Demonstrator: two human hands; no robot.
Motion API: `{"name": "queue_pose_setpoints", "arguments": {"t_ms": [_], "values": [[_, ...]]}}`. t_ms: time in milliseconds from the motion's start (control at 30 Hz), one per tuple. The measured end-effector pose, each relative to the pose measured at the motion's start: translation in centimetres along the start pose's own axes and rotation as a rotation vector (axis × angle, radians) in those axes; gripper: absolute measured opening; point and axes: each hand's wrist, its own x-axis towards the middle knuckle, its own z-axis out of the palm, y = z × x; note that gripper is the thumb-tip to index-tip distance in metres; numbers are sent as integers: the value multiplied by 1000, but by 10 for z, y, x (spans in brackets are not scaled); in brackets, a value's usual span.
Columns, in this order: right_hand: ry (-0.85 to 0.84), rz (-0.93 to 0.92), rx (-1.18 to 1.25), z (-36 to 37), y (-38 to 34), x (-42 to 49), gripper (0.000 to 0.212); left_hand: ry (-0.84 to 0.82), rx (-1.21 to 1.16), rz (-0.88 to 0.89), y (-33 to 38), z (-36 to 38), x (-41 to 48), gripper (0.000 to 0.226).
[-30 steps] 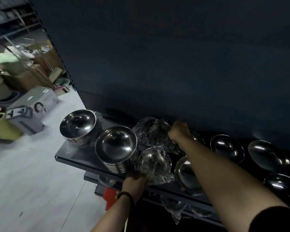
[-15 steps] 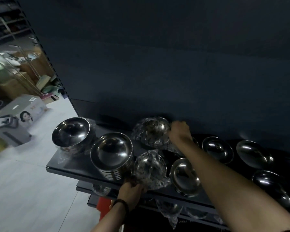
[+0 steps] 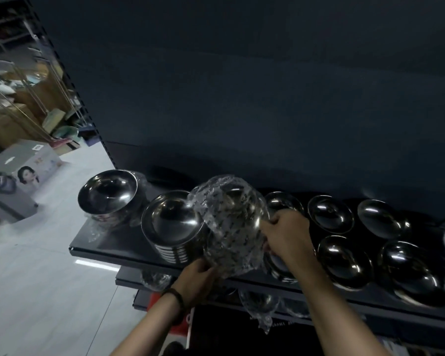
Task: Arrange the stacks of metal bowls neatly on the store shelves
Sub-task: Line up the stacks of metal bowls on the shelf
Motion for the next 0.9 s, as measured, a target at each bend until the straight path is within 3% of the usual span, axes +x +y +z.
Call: {"name": "queue_pose_setpoints", "arguments": {"t_ms": [167,233,367,500,633,800,900], "values": [[-52,58,-38,25,12,-23,32,-46,-94,62,9,-4,-3,58],[-57,66,-72,34,15,-22,34,7,-7,41,15,-1,-1,51],[-67,92,-108,45,23,-13,32,9,254,34,24,-1,6,64],[-70,108,-193,43,14,-13,31,22,394,6,25,2,19,47],[-116,111,-309,46,14,-10,35,-13,535,-70,17,3,31,48],[-182,86,-422,47,10,-10,8,-87,744,-19,27,4,35,36],[-201,49,-459,46,9,-10,13,-100,826,-53,32,6,40,39]]}}
